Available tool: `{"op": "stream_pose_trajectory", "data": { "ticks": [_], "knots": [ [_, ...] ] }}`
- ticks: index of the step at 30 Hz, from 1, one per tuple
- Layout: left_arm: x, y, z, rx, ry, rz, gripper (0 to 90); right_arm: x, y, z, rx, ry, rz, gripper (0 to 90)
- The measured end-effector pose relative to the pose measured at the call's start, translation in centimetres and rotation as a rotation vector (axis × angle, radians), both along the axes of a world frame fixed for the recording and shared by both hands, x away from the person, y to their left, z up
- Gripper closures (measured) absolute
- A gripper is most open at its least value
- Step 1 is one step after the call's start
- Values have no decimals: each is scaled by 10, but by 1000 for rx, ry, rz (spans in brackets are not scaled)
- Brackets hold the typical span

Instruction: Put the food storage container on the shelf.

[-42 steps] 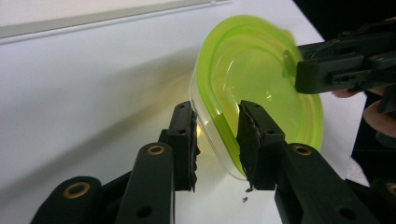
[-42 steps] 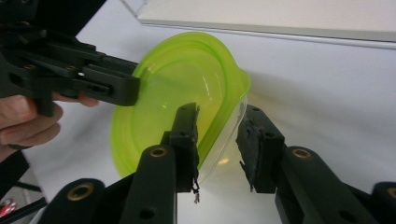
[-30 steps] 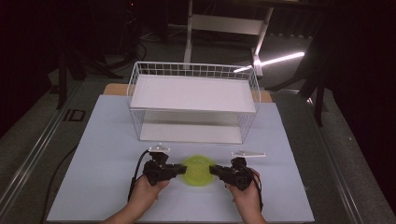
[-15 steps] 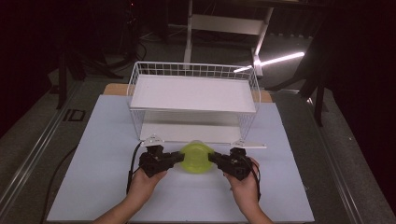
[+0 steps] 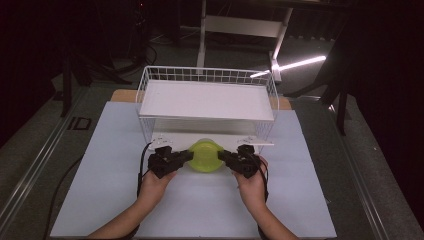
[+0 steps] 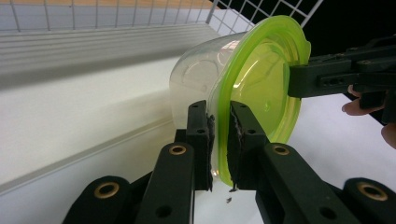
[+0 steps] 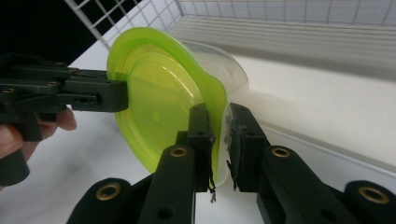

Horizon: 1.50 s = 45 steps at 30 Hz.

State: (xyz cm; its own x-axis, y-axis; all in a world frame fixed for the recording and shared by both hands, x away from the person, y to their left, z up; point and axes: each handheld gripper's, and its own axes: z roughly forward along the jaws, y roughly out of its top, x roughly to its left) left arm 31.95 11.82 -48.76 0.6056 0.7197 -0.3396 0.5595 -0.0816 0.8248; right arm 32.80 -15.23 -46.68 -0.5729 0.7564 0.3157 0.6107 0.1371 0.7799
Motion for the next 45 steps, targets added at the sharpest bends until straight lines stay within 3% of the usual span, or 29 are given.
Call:
{"op": "stream_pose_trajectory", "data": {
  "ticks": [9,21,25,29,34,38,41,45],
  "knots": [
    [16,-1,-8,36,2,8,809,14,4,-12,-19,-11,-16,798],
    [32,-1,-13,57,-2,31,808,30,10,-17,-47,-16,-33,795],
    [36,0,-13,43,13,43,809,33,11,-19,-42,-9,-42,795],
    [39,-4,-15,57,-16,51,808,39,11,-20,-51,-12,-62,784],
    [38,-1,-18,14,-5,68,807,40,12,-18,-51,-12,-61,797],
    [30,-1,-17,18,-7,62,808,36,11,-18,-50,-11,-52,797],
    [24,-3,-18,18,18,57,808,30,9,-21,-41,12,-56,796],
    [24,-5,-20,32,23,55,807,28,8,-24,-45,21,-57,797]
  ]
}}
